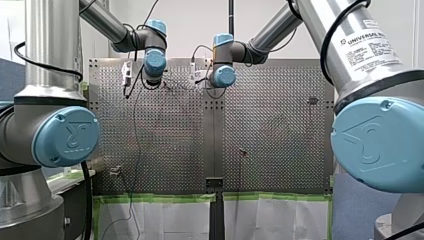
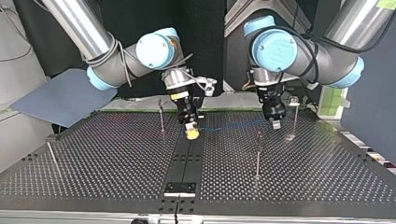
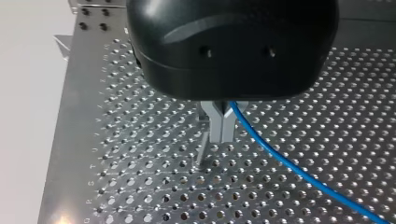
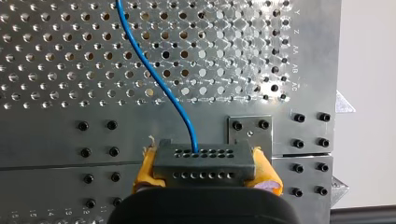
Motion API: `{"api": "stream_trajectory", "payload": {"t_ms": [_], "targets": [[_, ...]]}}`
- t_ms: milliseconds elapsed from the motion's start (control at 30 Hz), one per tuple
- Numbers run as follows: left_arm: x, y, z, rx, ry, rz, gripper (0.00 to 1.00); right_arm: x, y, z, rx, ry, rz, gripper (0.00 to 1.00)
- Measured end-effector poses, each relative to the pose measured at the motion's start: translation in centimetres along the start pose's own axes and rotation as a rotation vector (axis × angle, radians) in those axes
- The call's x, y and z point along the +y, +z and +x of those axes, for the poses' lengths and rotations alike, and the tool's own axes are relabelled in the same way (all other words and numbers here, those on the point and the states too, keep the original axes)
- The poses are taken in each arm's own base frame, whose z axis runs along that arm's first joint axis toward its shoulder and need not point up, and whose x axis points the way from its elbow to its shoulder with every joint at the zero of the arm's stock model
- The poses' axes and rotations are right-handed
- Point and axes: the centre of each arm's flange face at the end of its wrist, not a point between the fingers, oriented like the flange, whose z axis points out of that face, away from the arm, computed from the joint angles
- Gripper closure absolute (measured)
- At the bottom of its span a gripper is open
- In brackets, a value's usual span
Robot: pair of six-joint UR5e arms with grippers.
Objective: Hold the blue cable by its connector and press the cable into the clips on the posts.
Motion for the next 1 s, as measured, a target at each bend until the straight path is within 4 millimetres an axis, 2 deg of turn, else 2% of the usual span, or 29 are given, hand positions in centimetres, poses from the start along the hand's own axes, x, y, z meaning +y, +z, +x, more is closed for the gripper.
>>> {"api": "stream_trajectory", "payload": {"t_ms": [200,467,767,1000], "targets": [[-0.5,1.2,-0.5,0.000,-0.014,0.006,0.99,0.1,0.3,0.3,0.007,0.002,0.004,1.00],[-0.4,2.3,0.5,0.018,-0.016,-0.008,0.99,-0.1,0.9,1.2,0.026,0.006,0.015,1.00],[-0.2,3.4,0.9,0.010,-0.025,-0.010,0.99,-0.8,2.1,-1.1,-0.003,0.006,0.030,1.00],[-0.2,4.5,2.0,0.028,-0.016,-0.002,0.99,-0.8,2.5,-1.5,-0.005,0.005,0.030,1.00]]}}
